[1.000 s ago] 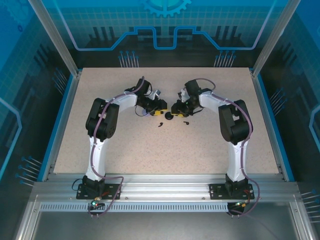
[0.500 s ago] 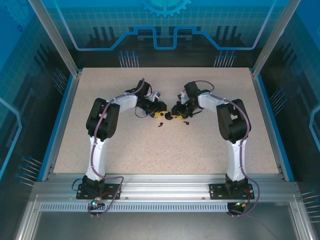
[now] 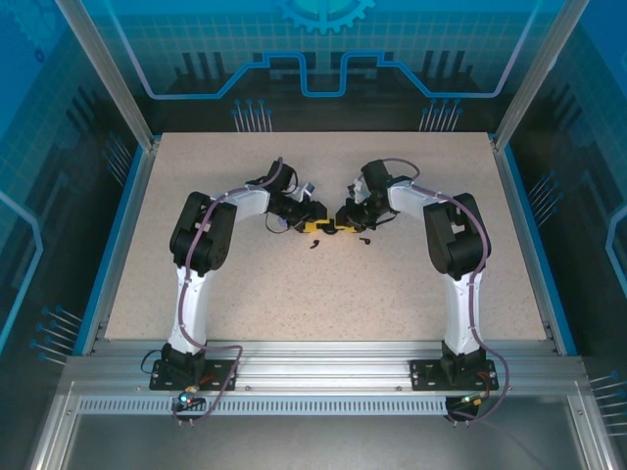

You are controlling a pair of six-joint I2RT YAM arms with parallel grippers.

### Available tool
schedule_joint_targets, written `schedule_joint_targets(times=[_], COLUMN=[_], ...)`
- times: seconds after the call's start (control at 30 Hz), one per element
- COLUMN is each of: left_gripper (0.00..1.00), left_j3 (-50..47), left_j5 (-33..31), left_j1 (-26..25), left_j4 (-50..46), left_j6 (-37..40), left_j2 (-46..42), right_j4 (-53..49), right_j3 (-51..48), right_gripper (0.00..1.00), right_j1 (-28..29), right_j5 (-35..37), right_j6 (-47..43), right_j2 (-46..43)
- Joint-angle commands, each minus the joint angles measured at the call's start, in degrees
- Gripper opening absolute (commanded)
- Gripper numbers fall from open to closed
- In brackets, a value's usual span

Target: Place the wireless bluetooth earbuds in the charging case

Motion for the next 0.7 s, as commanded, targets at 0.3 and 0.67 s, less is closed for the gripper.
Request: schedule_joint_targets(times=[0.3, 0.67], left_gripper=[0.39, 0.36], left_j3=[-2.24, -1.75], left_j5=[4.26, 4.46], left_j1=[-0.90, -1.07], left_j4=[5.64, 5.18], left_j6=[-4.45, -4.22], left_j2=[1.62, 2.52], right_j4=[-0.33, -0.33], right_j3=[-0.34, -0.05], right_gripper=[0.19, 0.19], right_j1=[-0.57, -0.59], right_j5=[0.16, -0.21], right_j6=[0.90, 0.71], right_j2=[3.37, 3.15])
